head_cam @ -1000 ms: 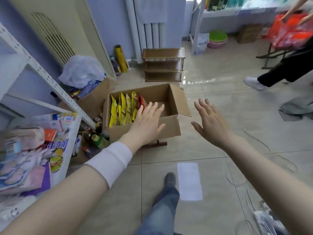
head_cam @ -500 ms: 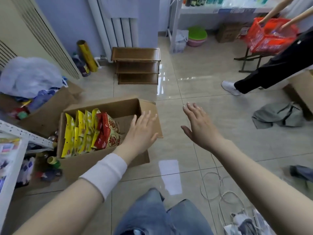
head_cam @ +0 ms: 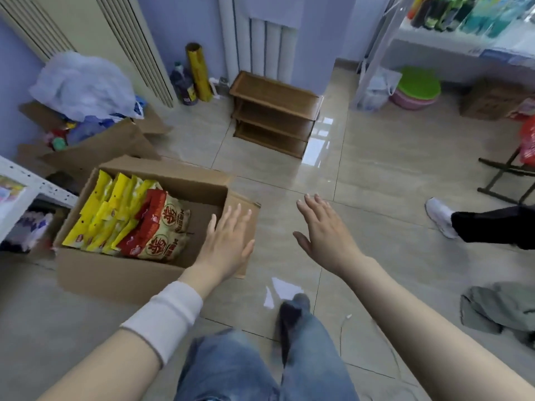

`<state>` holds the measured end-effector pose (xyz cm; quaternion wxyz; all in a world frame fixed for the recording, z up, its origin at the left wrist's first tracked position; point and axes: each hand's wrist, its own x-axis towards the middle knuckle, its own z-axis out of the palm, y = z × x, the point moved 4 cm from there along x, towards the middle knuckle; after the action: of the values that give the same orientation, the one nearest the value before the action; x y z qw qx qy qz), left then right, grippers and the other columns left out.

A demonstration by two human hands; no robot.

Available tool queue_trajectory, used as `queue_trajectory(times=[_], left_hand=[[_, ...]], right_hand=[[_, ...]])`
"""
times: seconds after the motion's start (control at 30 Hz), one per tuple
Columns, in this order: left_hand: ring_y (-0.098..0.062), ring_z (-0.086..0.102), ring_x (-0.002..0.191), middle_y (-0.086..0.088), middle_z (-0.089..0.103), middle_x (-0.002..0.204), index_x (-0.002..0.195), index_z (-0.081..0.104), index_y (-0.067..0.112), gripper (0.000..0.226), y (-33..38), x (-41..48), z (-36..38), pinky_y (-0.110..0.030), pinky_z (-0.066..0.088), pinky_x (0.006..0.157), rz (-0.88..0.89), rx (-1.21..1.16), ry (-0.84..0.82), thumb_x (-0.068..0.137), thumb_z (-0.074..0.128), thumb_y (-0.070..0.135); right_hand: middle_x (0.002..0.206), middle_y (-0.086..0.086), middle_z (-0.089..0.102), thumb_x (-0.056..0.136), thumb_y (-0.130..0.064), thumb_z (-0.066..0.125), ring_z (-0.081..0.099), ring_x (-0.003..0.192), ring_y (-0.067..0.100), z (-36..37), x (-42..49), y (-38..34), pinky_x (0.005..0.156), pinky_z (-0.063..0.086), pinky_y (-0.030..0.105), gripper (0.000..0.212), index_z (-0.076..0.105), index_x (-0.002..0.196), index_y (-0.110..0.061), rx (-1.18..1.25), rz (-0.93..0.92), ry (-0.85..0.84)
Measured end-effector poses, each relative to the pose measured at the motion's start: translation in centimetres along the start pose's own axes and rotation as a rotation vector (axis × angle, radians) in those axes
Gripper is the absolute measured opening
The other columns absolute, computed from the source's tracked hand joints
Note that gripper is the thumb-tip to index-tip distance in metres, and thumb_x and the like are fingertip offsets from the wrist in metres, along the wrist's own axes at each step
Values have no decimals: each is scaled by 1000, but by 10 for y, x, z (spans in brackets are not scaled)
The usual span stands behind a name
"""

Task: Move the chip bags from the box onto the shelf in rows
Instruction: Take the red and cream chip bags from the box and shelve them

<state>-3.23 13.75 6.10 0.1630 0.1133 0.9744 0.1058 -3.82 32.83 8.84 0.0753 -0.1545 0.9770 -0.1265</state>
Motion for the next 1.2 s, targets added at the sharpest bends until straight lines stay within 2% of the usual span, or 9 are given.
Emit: queue_trajectory(times=[0.1, 0.2, 0.5, 0.8, 1.2], left_hand=[[-19, 0, 144, -5, 3, 157, 149, 7, 17, 63, 9, 13, -9, -42, 1, 116, -129, -33, 42, 97, 35, 40], [-18, 0, 144, -4, 3, 157, 149, 7, 17, 63, 2, 22, -20, -41, 0, 115, -261, -72, 84, 97, 35, 40], [-18, 0, 144, -4, 5, 157, 149, 11, 19, 62, -64, 21, -35, -39, -1, 115, -555, -166, 220, 96, 39, 37], [-20, 3, 145, -2, 9, 157, 148, 15, 19, 61, -130, 5, -21, -39, 1, 115, -753, -260, 277, 96, 41, 36], [-21, 7, 144, -4, 11, 156, 148, 13, 16, 58, -161, 1, 51, -38, 7, 117, -1178, -509, 206, 98, 36, 34]], right_hand=[[149, 21, 24, 93, -26, 52, 16, 140, 36, -16, 31, 23, 114, 6, 38, 61, 27, 142, -1, -28, -128, -36], [154, 15, 13, 96, -31, 44, 5, 143, 30, -23, 68, 25, 117, 4, 38, 62, 17, 146, -6, -50, -222, -82], [157, 6, 1, 98, -35, 36, -6, 143, 24, -6, 157, -54, 110, -9, 31, 61, 7, 149, -16, -116, -474, -211], [156, 6, 0, 99, -38, 33, -6, 143, 24, 9, 231, -112, 112, -7, 32, 62, 4, 149, -16, -273, -637, -349], [157, 2, 2, 99, -37, 32, -5, 143, 18, 119, 272, -159, 109, -9, 26, 60, 7, 149, -16, -364, -1021, -696]])
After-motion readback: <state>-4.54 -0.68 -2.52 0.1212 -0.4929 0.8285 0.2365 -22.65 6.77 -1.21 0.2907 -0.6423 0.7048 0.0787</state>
